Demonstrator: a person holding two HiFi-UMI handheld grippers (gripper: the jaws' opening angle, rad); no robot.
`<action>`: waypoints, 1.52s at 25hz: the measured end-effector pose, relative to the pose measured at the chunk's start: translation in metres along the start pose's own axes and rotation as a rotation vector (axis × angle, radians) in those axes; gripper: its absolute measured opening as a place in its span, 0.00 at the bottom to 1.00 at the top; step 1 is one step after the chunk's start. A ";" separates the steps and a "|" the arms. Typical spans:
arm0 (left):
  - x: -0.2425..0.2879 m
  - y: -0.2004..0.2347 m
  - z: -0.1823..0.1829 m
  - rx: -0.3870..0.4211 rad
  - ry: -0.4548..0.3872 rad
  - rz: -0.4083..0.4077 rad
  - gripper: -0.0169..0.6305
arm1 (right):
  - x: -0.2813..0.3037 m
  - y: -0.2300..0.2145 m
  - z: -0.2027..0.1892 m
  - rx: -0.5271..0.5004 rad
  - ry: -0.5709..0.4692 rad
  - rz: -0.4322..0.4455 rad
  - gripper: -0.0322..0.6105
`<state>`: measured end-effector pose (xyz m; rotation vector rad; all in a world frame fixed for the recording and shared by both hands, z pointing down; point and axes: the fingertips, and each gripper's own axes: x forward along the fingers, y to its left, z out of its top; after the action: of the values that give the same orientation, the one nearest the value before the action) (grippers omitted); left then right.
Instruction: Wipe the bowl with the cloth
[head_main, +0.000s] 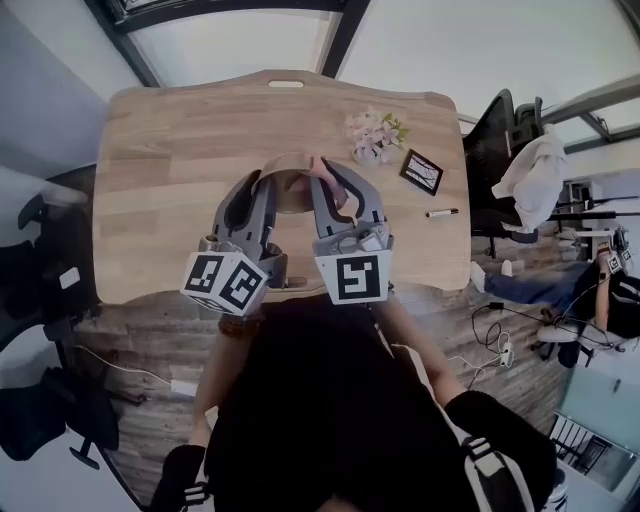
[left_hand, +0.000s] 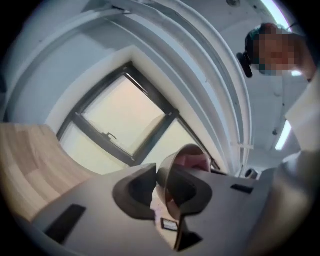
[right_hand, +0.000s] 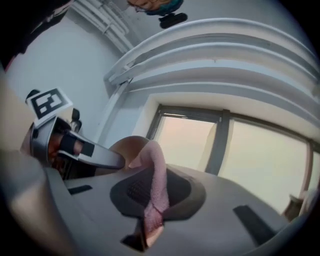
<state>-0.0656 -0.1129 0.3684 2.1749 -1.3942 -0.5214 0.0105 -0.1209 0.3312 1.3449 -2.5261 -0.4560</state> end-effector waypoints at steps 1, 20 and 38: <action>0.000 0.001 -0.009 0.072 0.072 -0.025 0.11 | 0.000 0.003 -0.007 -0.104 0.025 0.051 0.08; -0.012 -0.002 0.022 -0.356 -0.127 -0.097 0.11 | -0.012 0.010 0.037 -0.009 -0.107 -0.009 0.08; -0.019 -0.011 0.038 -0.052 -0.079 -0.076 0.12 | -0.015 0.027 0.053 -0.295 -0.177 0.026 0.09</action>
<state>-0.0869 -0.0998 0.3322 2.1940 -1.3269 -0.6706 -0.0208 -0.0855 0.2919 1.2055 -2.4828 -0.9379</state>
